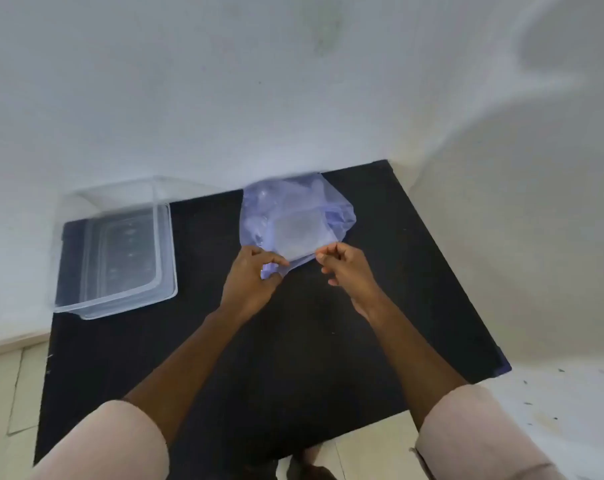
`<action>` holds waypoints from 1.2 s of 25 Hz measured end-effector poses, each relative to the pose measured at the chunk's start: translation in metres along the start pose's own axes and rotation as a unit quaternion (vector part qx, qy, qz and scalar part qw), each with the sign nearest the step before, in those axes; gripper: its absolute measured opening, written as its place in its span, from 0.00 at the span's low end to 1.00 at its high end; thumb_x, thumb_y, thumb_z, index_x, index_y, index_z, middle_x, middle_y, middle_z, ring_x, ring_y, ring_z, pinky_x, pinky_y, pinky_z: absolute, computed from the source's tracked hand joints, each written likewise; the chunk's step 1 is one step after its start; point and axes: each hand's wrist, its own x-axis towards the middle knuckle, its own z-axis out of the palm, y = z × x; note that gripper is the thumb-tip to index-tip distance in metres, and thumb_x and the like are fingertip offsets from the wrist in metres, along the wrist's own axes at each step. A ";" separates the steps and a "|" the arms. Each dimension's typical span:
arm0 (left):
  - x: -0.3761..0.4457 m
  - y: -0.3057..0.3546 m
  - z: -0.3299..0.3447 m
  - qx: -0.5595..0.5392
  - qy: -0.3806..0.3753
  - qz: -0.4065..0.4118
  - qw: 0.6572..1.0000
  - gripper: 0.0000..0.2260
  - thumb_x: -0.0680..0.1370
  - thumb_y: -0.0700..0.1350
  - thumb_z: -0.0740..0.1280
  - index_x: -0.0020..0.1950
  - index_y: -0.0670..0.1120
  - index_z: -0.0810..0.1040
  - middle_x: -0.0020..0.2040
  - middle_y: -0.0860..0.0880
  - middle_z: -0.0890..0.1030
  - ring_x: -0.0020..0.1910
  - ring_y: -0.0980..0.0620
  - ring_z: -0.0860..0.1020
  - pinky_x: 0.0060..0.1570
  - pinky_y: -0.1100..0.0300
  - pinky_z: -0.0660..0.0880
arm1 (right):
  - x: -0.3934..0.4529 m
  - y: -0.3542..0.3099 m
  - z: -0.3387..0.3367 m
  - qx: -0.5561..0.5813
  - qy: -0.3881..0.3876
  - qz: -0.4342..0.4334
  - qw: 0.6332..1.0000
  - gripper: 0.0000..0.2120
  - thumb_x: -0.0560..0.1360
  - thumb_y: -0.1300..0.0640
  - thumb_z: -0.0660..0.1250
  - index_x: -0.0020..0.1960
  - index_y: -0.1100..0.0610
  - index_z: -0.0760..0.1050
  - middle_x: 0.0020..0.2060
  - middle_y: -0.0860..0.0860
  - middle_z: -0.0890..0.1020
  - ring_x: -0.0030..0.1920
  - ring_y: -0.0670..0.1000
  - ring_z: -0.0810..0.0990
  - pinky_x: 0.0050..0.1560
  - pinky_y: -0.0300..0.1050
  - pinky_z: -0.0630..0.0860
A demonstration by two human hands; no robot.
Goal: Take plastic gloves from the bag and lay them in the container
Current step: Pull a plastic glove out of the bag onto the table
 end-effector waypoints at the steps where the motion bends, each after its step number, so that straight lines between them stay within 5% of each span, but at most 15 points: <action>1: 0.011 -0.005 0.005 0.073 0.012 0.016 0.997 0.08 0.74 0.48 0.69 0.52 0.55 0.83 0.59 0.48 0.76 0.60 0.46 0.74 0.53 0.51 0.76 | 0.018 0.002 0.000 -0.023 0.031 0.000 0.999 0.03 0.74 0.57 0.67 0.46 0.56 0.79 0.41 0.50 0.82 0.39 0.47 0.79 0.37 0.40 0.75; 4: 0.045 -0.012 0.020 0.246 0.039 -0.009 0.968 0.21 0.73 0.51 0.69 0.66 0.57 0.74 0.72 0.43 0.62 0.68 0.40 0.65 0.60 0.42 0.70 | 0.070 0.008 0.005 -0.139 0.143 0.044 0.979 0.07 0.72 0.55 0.69 0.48 0.57 0.79 0.45 0.53 0.82 0.44 0.52 0.80 0.45 0.48 0.78; 7: 0.074 -0.016 0.031 0.291 0.013 -0.013 0.956 0.31 0.72 0.51 0.70 0.74 0.56 0.64 0.72 0.41 0.59 0.68 0.39 0.65 0.60 0.42 0.70 | 0.108 0.017 0.010 -0.227 0.188 0.074 0.953 0.14 0.70 0.50 0.70 0.50 0.59 0.77 0.46 0.54 0.81 0.45 0.56 0.81 0.44 0.50 0.78; 12: 0.110 -0.020 0.036 0.267 -0.042 -0.057 0.961 0.28 0.74 0.45 0.67 0.73 0.53 0.64 0.63 0.42 0.64 0.54 0.40 0.75 0.39 0.52 0.74 | 0.145 0.024 0.013 -0.265 0.166 0.113 0.943 0.13 0.65 0.50 0.73 0.37 0.57 0.74 0.35 0.54 0.79 0.34 0.56 0.79 0.35 0.47 0.75; 14: 0.118 -0.024 0.034 0.252 -0.048 -0.058 0.965 0.25 0.76 0.43 0.65 0.73 0.52 0.65 0.64 0.43 0.65 0.50 0.40 0.78 0.37 0.55 0.71 | 0.148 0.017 0.016 -0.202 0.159 0.109 0.960 0.12 0.66 0.57 0.74 0.30 0.57 0.71 0.29 0.52 0.76 0.30 0.52 0.75 0.34 0.46 0.75; 17: 0.127 -0.029 0.032 0.234 -0.036 -0.045 0.970 0.27 0.76 0.41 0.64 0.74 0.52 0.63 0.67 0.42 0.66 0.48 0.40 0.78 0.37 0.57 0.71 | 0.141 0.002 0.026 0.008 0.168 0.087 0.982 0.10 0.68 0.63 0.72 0.34 0.59 0.71 0.33 0.54 0.77 0.36 0.52 0.76 0.37 0.42 0.75; 19: 0.133 -0.031 0.031 0.222 -0.030 -0.041 0.974 0.30 0.75 0.39 0.63 0.75 0.53 0.61 0.67 0.41 0.66 0.48 0.40 0.78 0.36 0.58 0.69 | 0.134 0.000 0.038 0.290 0.159 0.119 0.936 0.05 0.69 0.65 0.69 0.43 0.60 0.74 0.42 0.57 0.80 0.46 0.56 0.79 0.45 0.48 0.77; 21: 0.136 -0.031 0.031 0.202 -0.026 -0.033 0.978 0.32 0.74 0.38 0.63 0.76 0.54 0.60 0.65 0.41 0.67 0.47 0.41 0.77 0.34 0.58 0.70 | 0.129 0.007 0.056 0.484 0.133 0.145 0.853 0.18 0.69 0.64 0.68 0.58 0.59 0.75 0.53 0.59 0.81 0.55 0.61 0.80 0.52 0.56 0.80; 24: 0.139 -0.035 0.030 0.185 -0.027 -0.031 0.982 0.33 0.74 0.38 0.63 0.77 0.56 0.58 0.65 0.41 0.67 0.44 0.42 0.78 0.33 0.57 0.74 | 0.130 0.010 0.091 0.454 0.183 0.185 0.852 0.29 0.64 0.64 0.75 0.63 0.55 0.73 0.57 0.60 0.81 0.55 0.63 0.81 0.53 0.64 0.80; 27: 0.139 -0.041 0.029 0.182 -0.029 -0.031 0.982 0.34 0.74 0.38 0.63 0.77 0.58 0.57 0.65 0.42 0.67 0.41 0.46 0.76 0.31 0.63 0.70 | 0.140 -0.002 0.104 0.356 0.235 0.208 0.880 0.20 0.64 0.68 0.76 0.52 0.55 0.76 0.52 0.59 0.83 0.50 0.61 0.83 0.53 0.63 0.80; 30: 0.140 -0.043 0.026 0.176 -0.024 -0.036 0.983 0.34 0.73 0.38 0.65 0.76 0.57 0.57 0.64 0.44 0.68 0.39 0.50 0.71 0.29 0.65 0.64 | 0.137 -0.007 0.090 0.342 0.257 0.229 0.875 0.16 0.65 0.70 0.74 0.51 0.61 0.77 0.45 0.58 0.84 0.42 0.57 0.84 0.45 0.53 0.83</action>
